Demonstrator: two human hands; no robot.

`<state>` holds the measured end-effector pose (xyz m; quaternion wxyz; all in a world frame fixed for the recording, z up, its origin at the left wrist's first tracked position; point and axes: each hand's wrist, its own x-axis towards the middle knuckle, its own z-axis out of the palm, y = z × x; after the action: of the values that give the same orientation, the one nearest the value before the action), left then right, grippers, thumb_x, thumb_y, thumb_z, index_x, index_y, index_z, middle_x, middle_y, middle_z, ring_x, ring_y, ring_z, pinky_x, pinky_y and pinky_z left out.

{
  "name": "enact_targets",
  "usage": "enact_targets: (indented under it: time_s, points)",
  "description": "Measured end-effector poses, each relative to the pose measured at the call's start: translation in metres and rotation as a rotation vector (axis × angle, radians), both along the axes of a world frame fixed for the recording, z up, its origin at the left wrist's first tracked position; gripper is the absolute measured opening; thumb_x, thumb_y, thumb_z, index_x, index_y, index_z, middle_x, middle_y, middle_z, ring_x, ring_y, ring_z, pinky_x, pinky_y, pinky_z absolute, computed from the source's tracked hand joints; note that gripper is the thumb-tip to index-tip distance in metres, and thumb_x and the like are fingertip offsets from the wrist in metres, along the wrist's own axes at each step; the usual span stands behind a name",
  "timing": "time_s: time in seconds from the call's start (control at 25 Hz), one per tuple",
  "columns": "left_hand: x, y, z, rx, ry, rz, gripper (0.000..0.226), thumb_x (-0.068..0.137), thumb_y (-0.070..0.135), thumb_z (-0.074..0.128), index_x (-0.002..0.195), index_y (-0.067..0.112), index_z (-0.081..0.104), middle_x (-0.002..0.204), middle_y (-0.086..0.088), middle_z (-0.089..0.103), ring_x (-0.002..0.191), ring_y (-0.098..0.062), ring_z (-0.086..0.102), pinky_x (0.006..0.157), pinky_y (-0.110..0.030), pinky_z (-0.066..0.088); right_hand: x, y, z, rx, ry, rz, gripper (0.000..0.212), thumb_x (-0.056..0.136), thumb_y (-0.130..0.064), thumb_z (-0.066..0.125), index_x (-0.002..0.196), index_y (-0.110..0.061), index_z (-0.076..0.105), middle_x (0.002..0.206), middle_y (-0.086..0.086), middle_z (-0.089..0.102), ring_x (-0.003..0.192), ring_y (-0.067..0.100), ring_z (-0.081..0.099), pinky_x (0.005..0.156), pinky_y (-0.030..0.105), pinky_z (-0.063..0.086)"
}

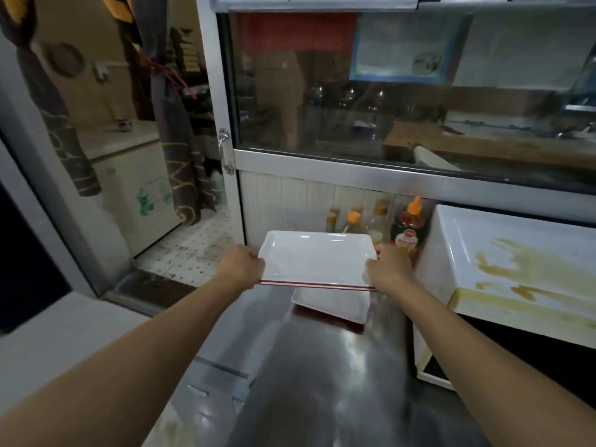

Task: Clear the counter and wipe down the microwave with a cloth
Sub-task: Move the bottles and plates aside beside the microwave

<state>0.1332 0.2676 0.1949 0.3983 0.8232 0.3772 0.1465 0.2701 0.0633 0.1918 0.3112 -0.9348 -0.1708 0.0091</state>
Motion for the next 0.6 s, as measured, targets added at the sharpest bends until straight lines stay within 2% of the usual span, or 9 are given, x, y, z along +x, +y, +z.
enact_targets:
  time_s: [0.08, 0.2, 0.4, 0.48, 0.6]
  points:
    - [0.029, 0.010, -0.019, 0.009, 0.019, -0.008, 0.020, 0.086, 0.008, 0.049, 0.079, 0.001, 0.066, 0.080, -0.018, 0.067, 0.069, -0.028, 0.062, 0.071, -0.038, 0.057, 0.022, 0.006, -0.019, -0.015, 0.029, -0.051, 0.025, 0.090, -0.009, 0.047, 0.112, 0.000, 0.056, 0.114, 0.019, 0.061, 0.104, 0.033, 0.057, 0.071, 0.025, 0.035]
    - [0.066, 0.020, -0.051, 0.030, 0.079, -0.058, 0.019, 0.088, 0.014, 0.052, 0.087, 0.001, 0.067, 0.089, -0.017, 0.068, 0.087, -0.033, 0.064, 0.081, -0.041, 0.056, 0.050, 0.012, -0.050, -0.030, 0.070, -0.100, 0.025, 0.090, -0.008, 0.047, 0.113, 0.000, 0.054, 0.116, 0.019, 0.061, 0.105, 0.036, 0.057, 0.072, 0.027, 0.036]
    - [0.111, 0.031, -0.100, 0.033, 0.165, -0.111, 0.015, 0.088, 0.018, 0.054, 0.091, 0.007, 0.064, 0.086, -0.009, 0.063, 0.083, -0.028, 0.062, 0.076, -0.036, 0.053, 0.077, 0.020, -0.097, 0.005, 0.174, -0.200, 0.024, 0.090, -0.004, 0.046, 0.112, -0.005, 0.053, 0.111, 0.015, 0.062, 0.091, 0.027, 0.057, 0.070, 0.033, 0.046]
    - [0.127, 0.037, -0.117, 0.049, 0.203, -0.141, 0.016, 0.088, 0.020, 0.054, 0.095, 0.009, 0.064, 0.088, -0.007, 0.063, 0.085, -0.029, 0.062, 0.074, -0.034, 0.051, 0.085, 0.022, -0.115, 0.018, 0.211, -0.226, 0.024, 0.088, -0.002, 0.045, 0.111, -0.004, 0.054, 0.110, 0.016, 0.062, 0.094, 0.030, 0.059, 0.077, 0.038, 0.051]
    - [0.145, 0.044, -0.144, 0.063, 0.257, -0.198, 0.020, 0.088, 0.020, 0.055, 0.101, 0.009, 0.065, 0.096, -0.008, 0.067, 0.091, -0.029, 0.062, 0.079, -0.035, 0.051, 0.094, 0.024, -0.140, 0.026, 0.225, -0.221, 0.033, 0.088, -0.001, 0.046, 0.120, -0.004, 0.053, 0.113, 0.017, 0.062, 0.100, 0.032, 0.058, 0.077, 0.031, 0.046]
